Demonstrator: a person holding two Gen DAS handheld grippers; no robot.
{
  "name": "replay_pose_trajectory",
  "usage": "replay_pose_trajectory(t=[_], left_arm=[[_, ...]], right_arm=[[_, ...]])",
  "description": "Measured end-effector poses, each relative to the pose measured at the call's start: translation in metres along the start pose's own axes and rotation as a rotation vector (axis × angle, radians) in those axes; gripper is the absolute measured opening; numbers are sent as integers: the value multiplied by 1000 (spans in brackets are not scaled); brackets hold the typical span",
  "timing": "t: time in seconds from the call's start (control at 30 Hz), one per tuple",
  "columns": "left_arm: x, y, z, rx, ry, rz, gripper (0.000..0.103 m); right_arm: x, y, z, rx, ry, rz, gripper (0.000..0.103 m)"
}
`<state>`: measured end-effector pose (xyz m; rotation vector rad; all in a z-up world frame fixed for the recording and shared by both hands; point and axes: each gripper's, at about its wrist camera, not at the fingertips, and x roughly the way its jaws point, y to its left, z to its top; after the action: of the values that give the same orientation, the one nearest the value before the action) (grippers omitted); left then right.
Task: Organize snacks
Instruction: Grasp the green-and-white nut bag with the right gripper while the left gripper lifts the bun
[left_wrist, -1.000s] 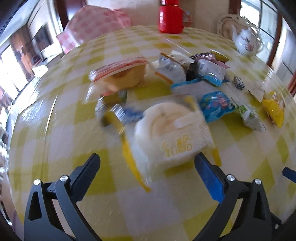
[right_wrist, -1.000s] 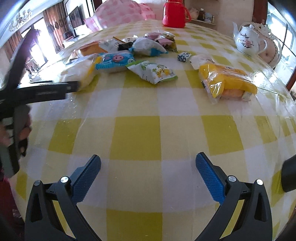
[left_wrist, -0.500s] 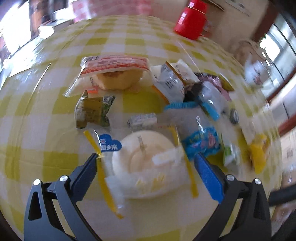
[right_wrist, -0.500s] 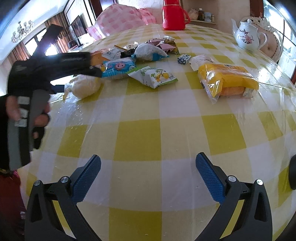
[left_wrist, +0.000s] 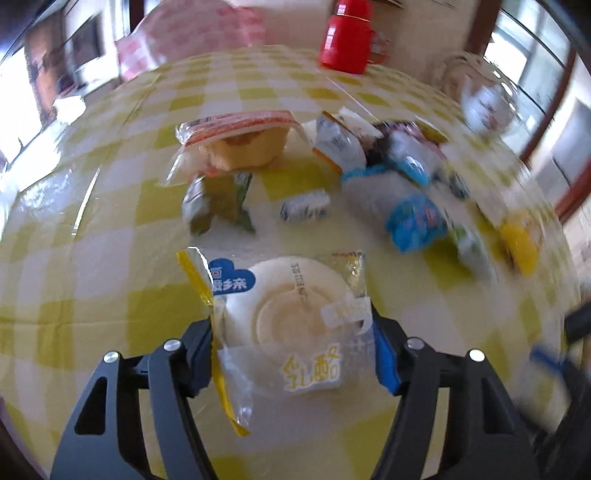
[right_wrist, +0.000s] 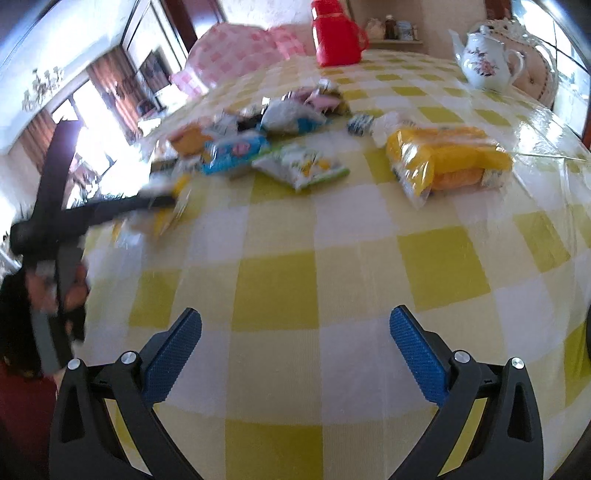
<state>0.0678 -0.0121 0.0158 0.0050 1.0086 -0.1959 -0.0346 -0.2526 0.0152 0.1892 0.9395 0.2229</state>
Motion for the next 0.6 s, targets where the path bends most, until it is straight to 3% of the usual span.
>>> replay_pose_trajectory(t=[0.13, 0.27, 0.5, 0.6], left_arm=[[-15, 12, -24, 63, 11, -29, 69], [-26, 24, -38, 49, 26, -47, 72], [-26, 32, -44, 11, 26, -38, 92], [-21, 29, -41, -4, 23, -36, 94]], right_arm=[[10, 5, 28, -36, -23, 26, 98], [27, 27, 66, -201, -48, -22, 98], [93, 29, 105, -367, 98, -71, 97], [99, 21, 102, -324, 99, -40, 76]])
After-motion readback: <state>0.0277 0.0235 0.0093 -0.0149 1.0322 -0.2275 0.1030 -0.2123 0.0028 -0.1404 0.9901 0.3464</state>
